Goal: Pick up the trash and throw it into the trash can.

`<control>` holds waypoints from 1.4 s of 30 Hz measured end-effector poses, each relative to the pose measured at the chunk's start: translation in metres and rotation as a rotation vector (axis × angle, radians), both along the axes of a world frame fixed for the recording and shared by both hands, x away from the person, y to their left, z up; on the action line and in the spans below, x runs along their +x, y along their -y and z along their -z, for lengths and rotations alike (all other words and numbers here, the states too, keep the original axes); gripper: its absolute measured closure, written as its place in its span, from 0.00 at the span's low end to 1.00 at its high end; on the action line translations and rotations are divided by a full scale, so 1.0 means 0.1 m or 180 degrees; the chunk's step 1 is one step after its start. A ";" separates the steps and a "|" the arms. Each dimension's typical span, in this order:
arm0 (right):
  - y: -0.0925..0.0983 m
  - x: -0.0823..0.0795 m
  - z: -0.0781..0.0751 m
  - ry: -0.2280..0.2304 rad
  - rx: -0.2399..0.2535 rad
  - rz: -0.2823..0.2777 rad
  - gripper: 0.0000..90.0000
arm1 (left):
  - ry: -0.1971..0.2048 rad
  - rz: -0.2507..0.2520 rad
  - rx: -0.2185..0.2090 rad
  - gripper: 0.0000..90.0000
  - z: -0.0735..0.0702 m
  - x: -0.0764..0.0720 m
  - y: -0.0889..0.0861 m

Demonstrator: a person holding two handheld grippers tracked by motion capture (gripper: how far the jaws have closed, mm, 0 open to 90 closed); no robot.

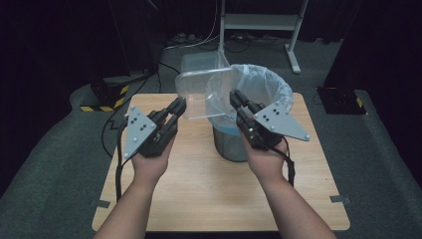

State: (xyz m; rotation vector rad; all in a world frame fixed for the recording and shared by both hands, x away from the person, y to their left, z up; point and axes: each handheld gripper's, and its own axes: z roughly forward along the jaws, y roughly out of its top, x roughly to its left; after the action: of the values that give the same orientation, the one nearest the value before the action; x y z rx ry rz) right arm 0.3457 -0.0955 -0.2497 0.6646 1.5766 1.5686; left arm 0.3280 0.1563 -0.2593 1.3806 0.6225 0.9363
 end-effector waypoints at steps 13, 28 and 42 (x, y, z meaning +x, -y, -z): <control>0.50 0.34 0.03 -0.0093 0.0038 0.0531 0.91 | -0.0147 0.0235 0.0187 0.93 0.03 0.64 0.53; 0.73 0.89 0.24 -0.0466 -0.0050 0.0897 0.91 | -0.0597 0.0221 0.0183 0.91 0.21 1.26 0.91; 0.68 0.83 0.30 -0.0582 -0.0106 0.0679 0.55 | -0.0692 0.0175 0.0274 0.50 0.24 1.17 0.78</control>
State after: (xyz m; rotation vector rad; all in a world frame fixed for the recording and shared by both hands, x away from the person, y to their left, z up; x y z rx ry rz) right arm 0.4286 -0.1640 -0.2795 0.9476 1.6009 1.3530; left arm 0.4449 0.0780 -0.2838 1.5824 0.7101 0.7826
